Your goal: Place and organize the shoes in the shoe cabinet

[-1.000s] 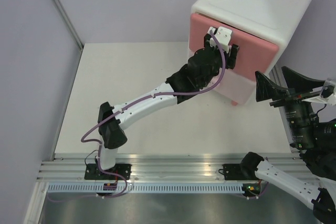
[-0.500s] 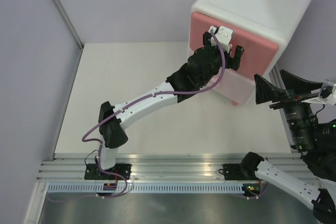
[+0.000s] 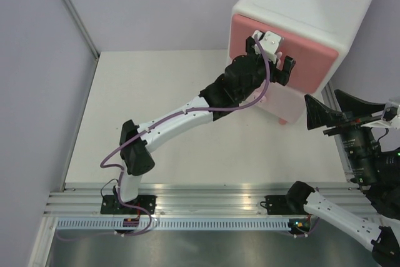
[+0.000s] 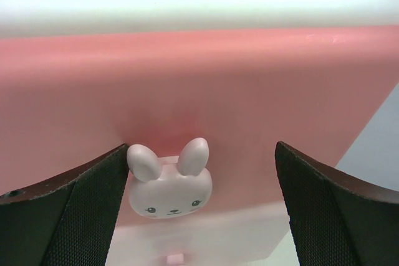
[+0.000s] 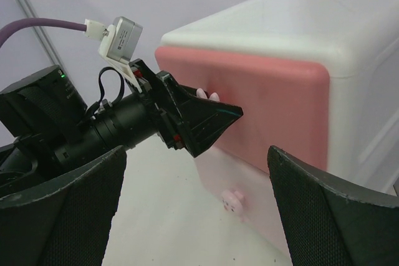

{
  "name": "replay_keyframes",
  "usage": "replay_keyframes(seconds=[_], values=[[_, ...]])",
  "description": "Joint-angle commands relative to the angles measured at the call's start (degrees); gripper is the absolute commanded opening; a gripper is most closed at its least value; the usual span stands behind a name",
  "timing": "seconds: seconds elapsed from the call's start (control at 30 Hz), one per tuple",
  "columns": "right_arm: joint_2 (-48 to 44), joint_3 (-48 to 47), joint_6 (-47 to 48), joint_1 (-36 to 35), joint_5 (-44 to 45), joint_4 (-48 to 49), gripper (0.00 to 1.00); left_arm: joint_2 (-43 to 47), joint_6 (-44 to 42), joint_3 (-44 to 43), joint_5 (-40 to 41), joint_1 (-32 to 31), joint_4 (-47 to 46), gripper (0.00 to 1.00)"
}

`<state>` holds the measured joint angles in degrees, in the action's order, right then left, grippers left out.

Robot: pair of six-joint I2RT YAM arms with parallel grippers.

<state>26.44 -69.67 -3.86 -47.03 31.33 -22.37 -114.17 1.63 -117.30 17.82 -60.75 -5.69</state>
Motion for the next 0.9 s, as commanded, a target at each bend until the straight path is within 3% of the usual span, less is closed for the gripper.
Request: replay_keyframes(seconds=[0.0,0.13,0.23,0.53,0.87], values=[[-0.9,-1.4,-1.1,0.0,1.0,-2.1,0.98,2.6,1.4,1.8,-2.9,1.5,-0.2,1.00],[-1.2,-2.2,-0.2,0.1,1.7,-2.7,0.98,13.3,3.0,9.5,-0.4,1.6,1.9,1.00],[-1.6,-2.6,0.8,0.0,1.8,-3.3,0.98,18.9,3.4,12.9,1.9,1.5,8.7,1.00],[-3.0,-6.9,2.1,0.0,6.2,-12.8,0.98,49.3,9.3,32.7,11.7,1.5,26.2,1.00],[-12.9,3.3,2.0,0.1,8.8,-14.3,0.98,79.0,18.3,52.6,24.8,1.6,45.5,1.00]])
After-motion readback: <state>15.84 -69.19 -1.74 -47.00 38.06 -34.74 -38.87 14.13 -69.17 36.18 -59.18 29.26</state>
